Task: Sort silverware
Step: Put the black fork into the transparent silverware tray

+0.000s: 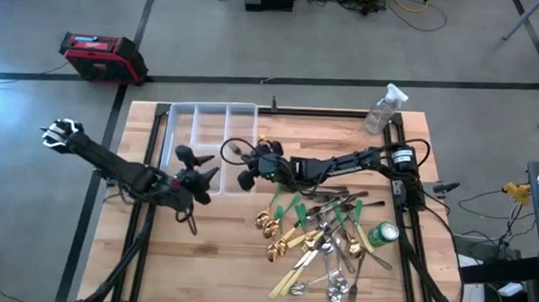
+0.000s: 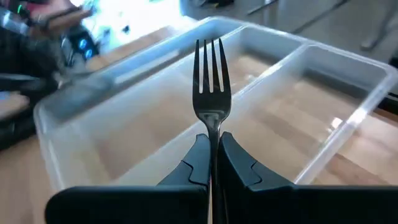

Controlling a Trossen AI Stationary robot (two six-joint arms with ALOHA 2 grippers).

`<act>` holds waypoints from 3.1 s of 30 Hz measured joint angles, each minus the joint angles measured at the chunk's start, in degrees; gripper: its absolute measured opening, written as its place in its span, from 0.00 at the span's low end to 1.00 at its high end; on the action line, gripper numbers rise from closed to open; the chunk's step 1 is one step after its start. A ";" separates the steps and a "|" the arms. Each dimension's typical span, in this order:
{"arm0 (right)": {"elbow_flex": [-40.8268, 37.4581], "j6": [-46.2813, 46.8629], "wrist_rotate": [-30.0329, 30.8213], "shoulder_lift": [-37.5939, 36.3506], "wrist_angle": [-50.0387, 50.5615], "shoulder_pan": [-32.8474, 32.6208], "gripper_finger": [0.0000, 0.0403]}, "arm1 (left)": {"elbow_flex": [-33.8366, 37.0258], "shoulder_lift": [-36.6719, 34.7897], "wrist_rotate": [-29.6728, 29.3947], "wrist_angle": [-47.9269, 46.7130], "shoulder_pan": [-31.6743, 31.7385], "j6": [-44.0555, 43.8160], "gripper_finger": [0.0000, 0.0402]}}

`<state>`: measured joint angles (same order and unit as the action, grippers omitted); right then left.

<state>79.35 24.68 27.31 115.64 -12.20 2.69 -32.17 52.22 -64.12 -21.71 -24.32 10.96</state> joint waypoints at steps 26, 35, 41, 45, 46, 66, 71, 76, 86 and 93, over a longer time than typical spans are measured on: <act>35.52 19.19 16.26 25.98 21.37 2.07 0.00 | -0.08 -16.46 0.13 9.76 -0.02 -0.98 0.30; 35.98 24.37 15.71 27.02 25.94 3.16 0.00 | -0.08 -15.95 0.19 8.87 -0.02 0.59 0.31; 36.80 24.34 12.61 27.10 26.19 5.52 0.00 | -0.95 -16.16 0.17 10.45 0.03 0.60 0.30; 37.67 24.43 12.26 27.10 29.50 5.72 0.00 | -2.39 -15.79 0.18 10.59 0.04 0.09 0.30; 37.70 23.44 12.22 27.10 30.55 5.72 0.00 | -2.75 -15.55 0.20 10.62 0.04 0.04 0.30; 37.65 22.53 12.41 24.98 44.40 5.30 0.00 | -4.28 -11.37 1.25 9.73 0.04 -0.76 0.30; 37.48 27.06 10.79 26.61 42.79 5.46 0.00 | -4.19 -10.88 5.37 9.29 0.02 0.34 0.31; 37.55 29.28 12.32 27.15 43.43 5.59 0.00 | -4.27 -10.59 6.91 6.86 0.00 -1.39 0.33; 37.59 24.33 9.80 27.17 43.12 5.63 0.14 | -4.12 -10.70 6.79 4.64 0.00 -2.48 0.32; 37.52 4.47 9.73 24.24 46.55 5.29 0.30 | -4.27 -10.81 6.73 3.89 -1.35 -4.19 0.32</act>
<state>116.87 29.15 37.04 139.87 34.35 7.98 -36.45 41.41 -57.38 -17.82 -25.67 6.77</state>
